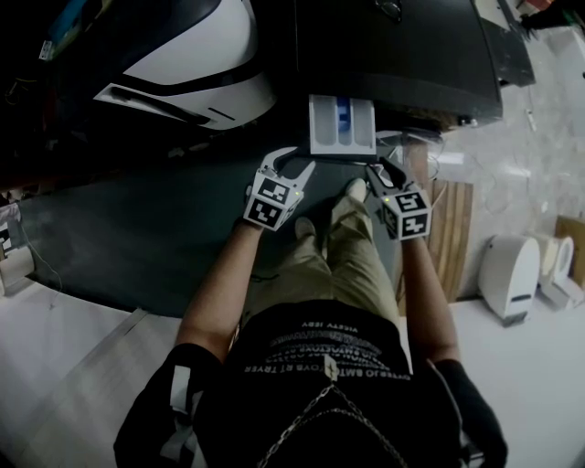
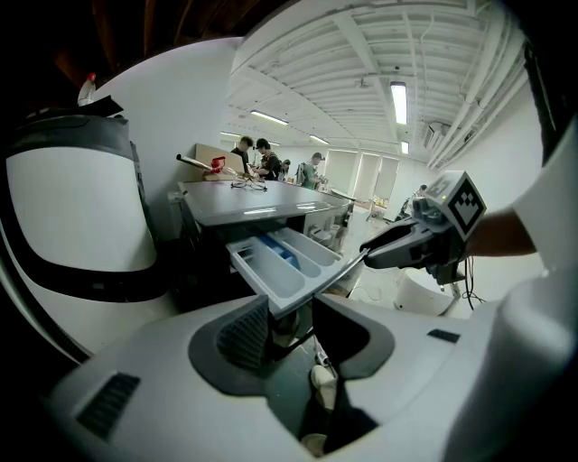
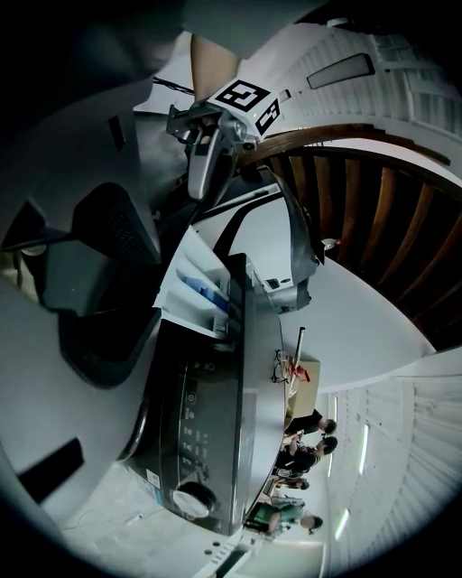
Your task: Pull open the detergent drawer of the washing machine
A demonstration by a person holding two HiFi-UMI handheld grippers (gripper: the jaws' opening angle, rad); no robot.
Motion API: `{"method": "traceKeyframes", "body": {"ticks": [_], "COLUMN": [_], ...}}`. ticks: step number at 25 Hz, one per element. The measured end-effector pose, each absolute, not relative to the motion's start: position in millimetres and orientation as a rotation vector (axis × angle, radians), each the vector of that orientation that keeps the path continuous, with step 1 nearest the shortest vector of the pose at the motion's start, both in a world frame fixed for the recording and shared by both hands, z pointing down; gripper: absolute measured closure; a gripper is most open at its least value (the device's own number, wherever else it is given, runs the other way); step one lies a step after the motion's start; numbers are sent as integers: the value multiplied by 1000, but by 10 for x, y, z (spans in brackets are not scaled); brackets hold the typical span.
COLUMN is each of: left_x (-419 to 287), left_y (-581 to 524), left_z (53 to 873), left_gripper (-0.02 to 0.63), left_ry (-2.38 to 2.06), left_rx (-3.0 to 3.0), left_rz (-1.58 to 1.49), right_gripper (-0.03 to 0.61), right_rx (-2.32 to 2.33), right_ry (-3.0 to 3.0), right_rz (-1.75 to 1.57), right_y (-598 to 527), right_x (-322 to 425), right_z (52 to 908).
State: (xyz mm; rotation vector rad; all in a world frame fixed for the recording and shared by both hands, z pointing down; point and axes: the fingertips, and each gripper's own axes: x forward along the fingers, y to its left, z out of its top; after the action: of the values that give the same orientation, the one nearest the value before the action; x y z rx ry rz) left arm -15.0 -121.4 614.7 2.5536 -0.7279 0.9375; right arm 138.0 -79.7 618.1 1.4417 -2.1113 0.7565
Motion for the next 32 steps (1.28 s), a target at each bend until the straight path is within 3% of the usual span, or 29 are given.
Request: {"method": "traceKeyframes", "body": {"ticks": [10,17,19,21,24,32], "left_x": [-177,-224,-206,-184,-175,-163], "left_y": [-1227,-1336,-1398,-1476,-1588,-1636], "left_z": [6118,5618,5385,5156,4816,3915], "left_gripper": [465,469,521,580,609,610], "left_ry": [-729,-833,-863,-913,-996,-1079], "left_rx": [2528,2526,2543,2565,2600,2736], "left_rz": [939,727,661,616,570,421], "right_gripper": [449,453,546,574,577,577], "right_rx": [1431,1535,1569,1595,1615,1650], "right_ry": [-2107,-2153,-2138,-2168,-2248,-2365], "right_rz": [760,723,715,695,655,508], "right_y": [-776,-758,-825,-922,-1069,-1214], "right_x": [1402,1500,1488,1439,1328,1172], "right_z": [6148,5643,5474,5273,4950,4175]}}
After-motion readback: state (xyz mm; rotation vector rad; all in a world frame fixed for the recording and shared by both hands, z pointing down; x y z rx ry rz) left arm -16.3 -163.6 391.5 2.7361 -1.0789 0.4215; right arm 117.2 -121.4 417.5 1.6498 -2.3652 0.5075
